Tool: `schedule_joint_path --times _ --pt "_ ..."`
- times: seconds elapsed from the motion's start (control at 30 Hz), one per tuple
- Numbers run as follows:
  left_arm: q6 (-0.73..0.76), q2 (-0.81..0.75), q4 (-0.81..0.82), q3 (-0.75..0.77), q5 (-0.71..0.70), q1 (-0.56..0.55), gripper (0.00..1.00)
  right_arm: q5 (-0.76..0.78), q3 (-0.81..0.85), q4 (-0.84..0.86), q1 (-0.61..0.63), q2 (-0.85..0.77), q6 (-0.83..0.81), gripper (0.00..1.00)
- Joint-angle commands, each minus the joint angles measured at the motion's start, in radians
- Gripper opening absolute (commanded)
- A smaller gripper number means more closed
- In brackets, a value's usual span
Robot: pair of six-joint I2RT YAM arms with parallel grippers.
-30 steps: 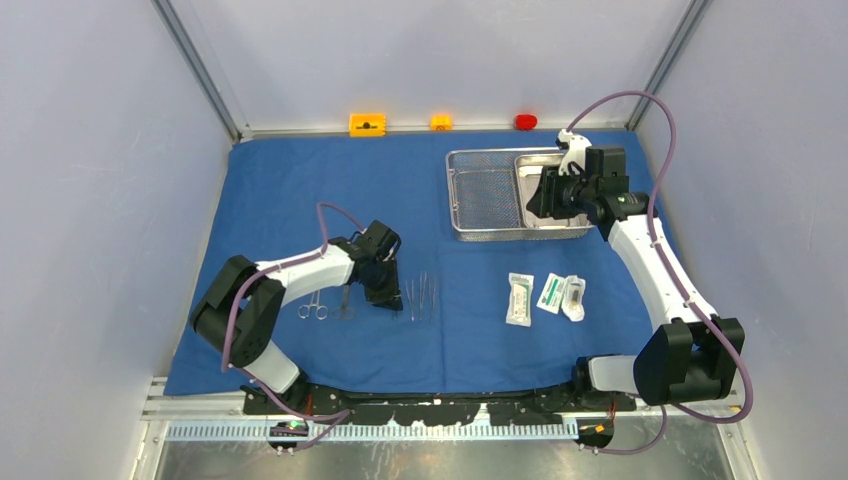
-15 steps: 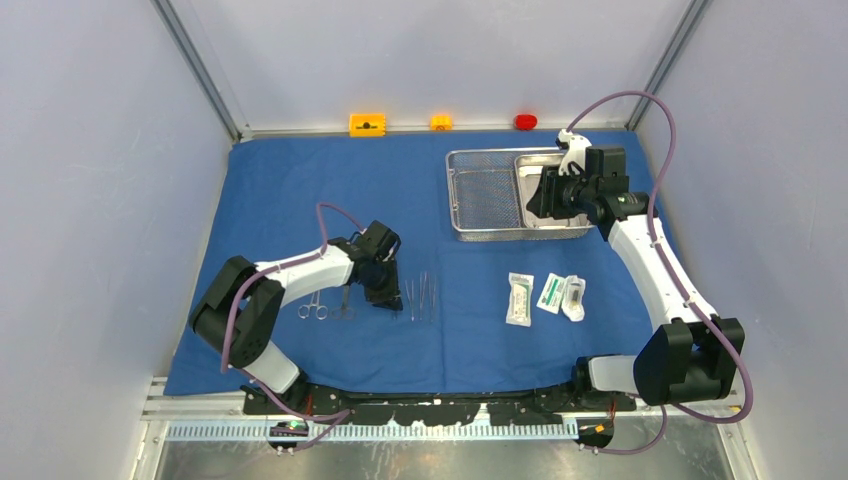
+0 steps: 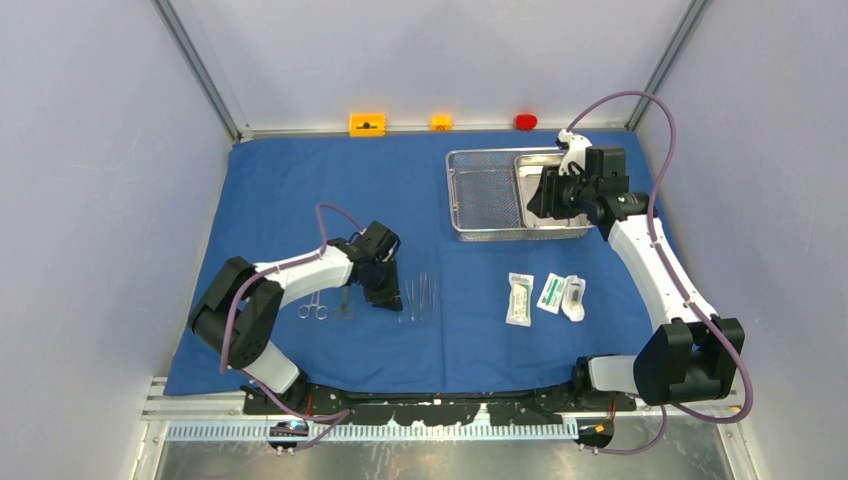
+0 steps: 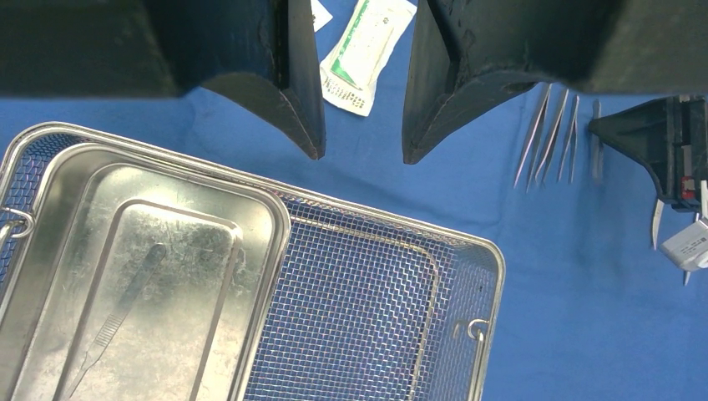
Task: Open and lay out the surgical kit
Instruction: Place the medical item in the surgical kit.
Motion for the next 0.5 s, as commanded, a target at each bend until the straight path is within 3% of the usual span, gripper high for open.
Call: schedule_joint_path --times 0.0,0.47 --pt "-0.001 -0.029 0.004 -0.009 -0.006 -0.004 0.19 0.011 0.010 0.022 -0.006 -0.039 -0.015 0.44" --pt "0.019 -0.041 -0.008 0.001 -0.018 -0.005 0.19 0.015 0.009 0.017 -0.007 -0.042 -0.018 0.44"
